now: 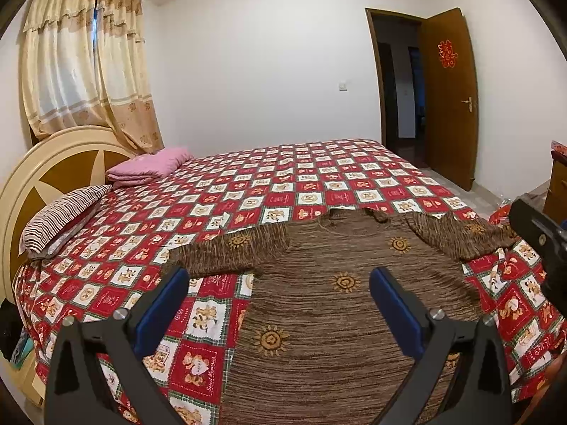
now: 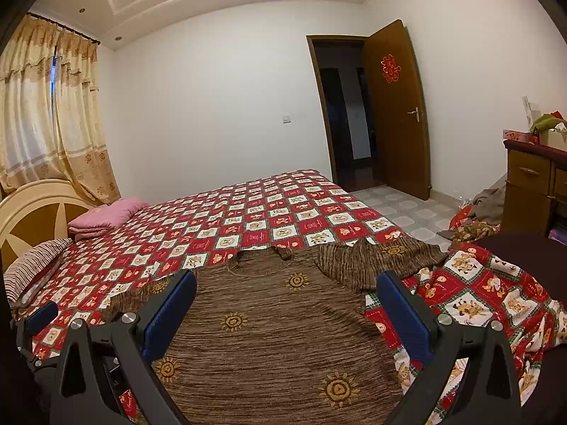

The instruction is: Fold small clothes

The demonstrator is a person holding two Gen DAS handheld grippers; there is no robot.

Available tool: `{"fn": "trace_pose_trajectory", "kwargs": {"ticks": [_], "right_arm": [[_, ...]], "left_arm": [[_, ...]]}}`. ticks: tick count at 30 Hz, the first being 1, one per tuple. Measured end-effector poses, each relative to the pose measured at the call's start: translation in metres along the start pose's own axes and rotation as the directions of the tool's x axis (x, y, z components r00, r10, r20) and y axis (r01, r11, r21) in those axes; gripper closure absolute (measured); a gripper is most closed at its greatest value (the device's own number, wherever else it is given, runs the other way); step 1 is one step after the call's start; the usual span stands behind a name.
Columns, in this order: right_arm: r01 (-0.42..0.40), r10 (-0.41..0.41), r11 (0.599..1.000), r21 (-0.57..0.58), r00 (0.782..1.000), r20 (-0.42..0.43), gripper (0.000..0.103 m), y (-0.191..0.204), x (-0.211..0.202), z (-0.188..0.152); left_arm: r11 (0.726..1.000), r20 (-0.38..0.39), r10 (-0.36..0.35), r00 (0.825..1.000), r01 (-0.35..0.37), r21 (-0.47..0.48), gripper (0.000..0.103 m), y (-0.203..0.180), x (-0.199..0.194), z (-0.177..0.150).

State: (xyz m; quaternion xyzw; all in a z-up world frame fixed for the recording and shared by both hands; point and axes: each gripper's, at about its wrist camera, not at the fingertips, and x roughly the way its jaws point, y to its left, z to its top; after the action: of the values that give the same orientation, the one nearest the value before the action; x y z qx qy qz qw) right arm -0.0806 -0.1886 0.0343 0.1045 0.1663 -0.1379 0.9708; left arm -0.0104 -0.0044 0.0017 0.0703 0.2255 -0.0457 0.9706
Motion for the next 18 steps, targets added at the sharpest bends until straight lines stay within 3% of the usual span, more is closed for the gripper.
{"fn": "trace_pose_trajectory", "kwargs": {"ticks": [18], "right_arm": [[0.000, -0.001, 1.000, -0.004, 1.000, -0.002, 0.001, 0.0015, 0.0007, -0.0022]], "left_arm": [[1.000, -0.004, -0.002, 1.000, 0.002, -0.004, 0.000, -0.0006, -0.0011, -0.0009]]}}
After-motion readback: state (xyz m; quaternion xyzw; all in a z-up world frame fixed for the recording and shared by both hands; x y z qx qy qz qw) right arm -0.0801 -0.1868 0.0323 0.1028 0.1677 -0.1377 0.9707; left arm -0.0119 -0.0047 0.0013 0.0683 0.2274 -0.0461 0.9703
